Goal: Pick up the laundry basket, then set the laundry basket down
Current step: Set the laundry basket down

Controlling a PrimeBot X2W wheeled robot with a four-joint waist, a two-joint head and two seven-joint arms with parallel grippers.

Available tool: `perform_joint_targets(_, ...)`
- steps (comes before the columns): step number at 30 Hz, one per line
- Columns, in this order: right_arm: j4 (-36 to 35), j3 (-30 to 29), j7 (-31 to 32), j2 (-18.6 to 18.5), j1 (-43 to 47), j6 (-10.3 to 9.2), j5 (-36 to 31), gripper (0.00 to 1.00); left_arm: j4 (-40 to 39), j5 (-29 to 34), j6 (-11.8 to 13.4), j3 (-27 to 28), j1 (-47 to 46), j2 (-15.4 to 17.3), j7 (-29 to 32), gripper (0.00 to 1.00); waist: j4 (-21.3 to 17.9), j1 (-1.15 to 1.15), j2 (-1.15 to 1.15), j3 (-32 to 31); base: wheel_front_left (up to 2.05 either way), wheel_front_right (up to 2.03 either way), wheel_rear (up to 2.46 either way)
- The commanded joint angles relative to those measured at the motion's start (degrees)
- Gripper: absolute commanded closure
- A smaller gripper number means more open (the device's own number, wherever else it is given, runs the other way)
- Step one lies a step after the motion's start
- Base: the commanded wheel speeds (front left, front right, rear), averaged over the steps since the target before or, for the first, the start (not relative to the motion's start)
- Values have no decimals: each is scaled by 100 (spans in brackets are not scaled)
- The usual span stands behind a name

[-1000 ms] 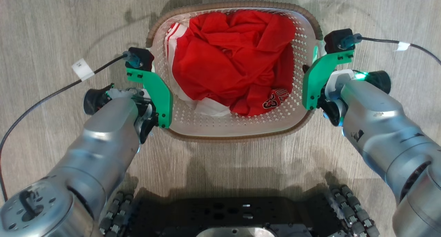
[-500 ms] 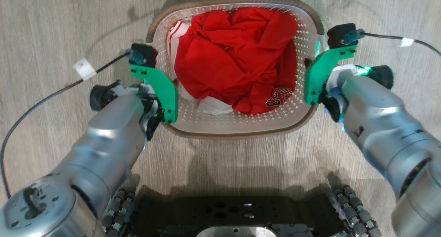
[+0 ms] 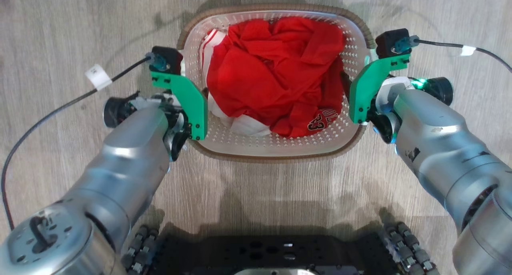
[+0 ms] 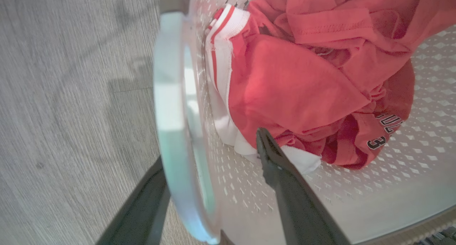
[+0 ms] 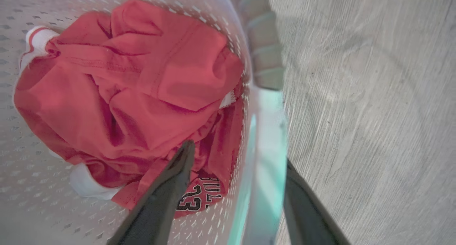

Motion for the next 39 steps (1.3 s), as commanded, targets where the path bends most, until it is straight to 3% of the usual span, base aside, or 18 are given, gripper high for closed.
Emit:
perform_joint_targets(1,-8,3,-3,23,423,40,-56,0,17,-71,27,26,192,95,5,0,-5,0,0,-91,0,0,0)
perform_joint_targets(8,-7,-27,120,38,716,40,-74,0,143,-121,-13,-18,456,95,309,0,-81,0,0,-728,0,0,0)
perform_joint_targets(18,-6,-126,124,162,1554,40,70,0,237,-156,-141,-57,1188,95,251,0,-227,0,0,-2357,0,0,0)
perform_joint_targets(33,-497,-674,-1168,-10,2496,40,502,0,137,-341,-374,154,1984,95,-1193,0,-258,0,0,-4563,0,0,0)
perform_joint_targets(39,-1058,-1448,-1203,-230,2430,40,37,0,125,-380,-462,368,2157,142,-1550,0,-397,0,0,-4924,0,0,0)
